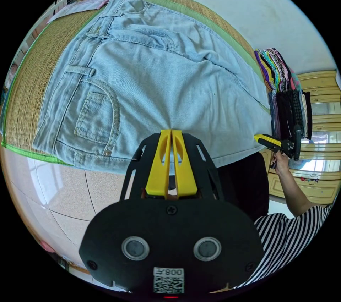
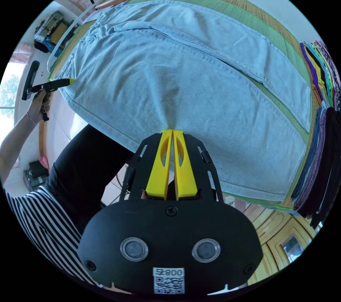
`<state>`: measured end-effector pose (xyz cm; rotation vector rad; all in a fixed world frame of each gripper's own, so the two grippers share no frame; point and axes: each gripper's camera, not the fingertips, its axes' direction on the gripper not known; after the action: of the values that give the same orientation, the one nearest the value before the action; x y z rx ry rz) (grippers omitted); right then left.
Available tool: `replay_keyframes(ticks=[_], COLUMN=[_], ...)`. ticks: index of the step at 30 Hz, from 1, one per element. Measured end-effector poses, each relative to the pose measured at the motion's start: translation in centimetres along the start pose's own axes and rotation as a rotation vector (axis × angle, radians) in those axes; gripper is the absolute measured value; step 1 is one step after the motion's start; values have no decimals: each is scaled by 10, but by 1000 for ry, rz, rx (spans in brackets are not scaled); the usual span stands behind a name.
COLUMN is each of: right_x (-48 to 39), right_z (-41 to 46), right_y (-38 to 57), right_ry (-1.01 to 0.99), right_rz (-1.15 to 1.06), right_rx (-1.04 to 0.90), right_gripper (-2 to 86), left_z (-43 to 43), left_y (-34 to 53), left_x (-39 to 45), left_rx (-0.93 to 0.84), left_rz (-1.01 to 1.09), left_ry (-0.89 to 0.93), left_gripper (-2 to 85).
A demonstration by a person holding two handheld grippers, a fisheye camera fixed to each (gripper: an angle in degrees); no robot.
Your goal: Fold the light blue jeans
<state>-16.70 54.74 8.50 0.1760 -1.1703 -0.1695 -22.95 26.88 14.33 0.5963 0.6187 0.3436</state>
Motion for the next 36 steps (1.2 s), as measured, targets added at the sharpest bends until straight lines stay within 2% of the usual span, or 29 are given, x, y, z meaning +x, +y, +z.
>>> replay_keyframes(ticks=[9,11,15,18,27,31,36], right_x=[-3,-6,-19,-29,-55,-54,-35], right_z=[7,8,10,11,13,11,7], right_y=[-42,-49,-67,-79,-107,-120,-138], right_ry=[-109,-115,-69,-22,105,99,-18], right_rz=[32,26,-29,-75,-154,-139,-42], right_rx=[-8,-4,-12,-15,10,6,15], right_gripper=[3,3,2,2,2,2,1], left_z=[-82,-110,-144,-145,-176,-187,-218], left_y=[-8,-14,-32,-48,-62,-75,-105], left_x=[72,90,110,118,158,178,201], left_rx=[-15,33,64,-28,-8,-26,134], left_rz=[25,38,46,31,73,74,67], left_ry=[23,24,-19,-53,36,61,64], left_gripper=[1,1,1,2,2,1,1])
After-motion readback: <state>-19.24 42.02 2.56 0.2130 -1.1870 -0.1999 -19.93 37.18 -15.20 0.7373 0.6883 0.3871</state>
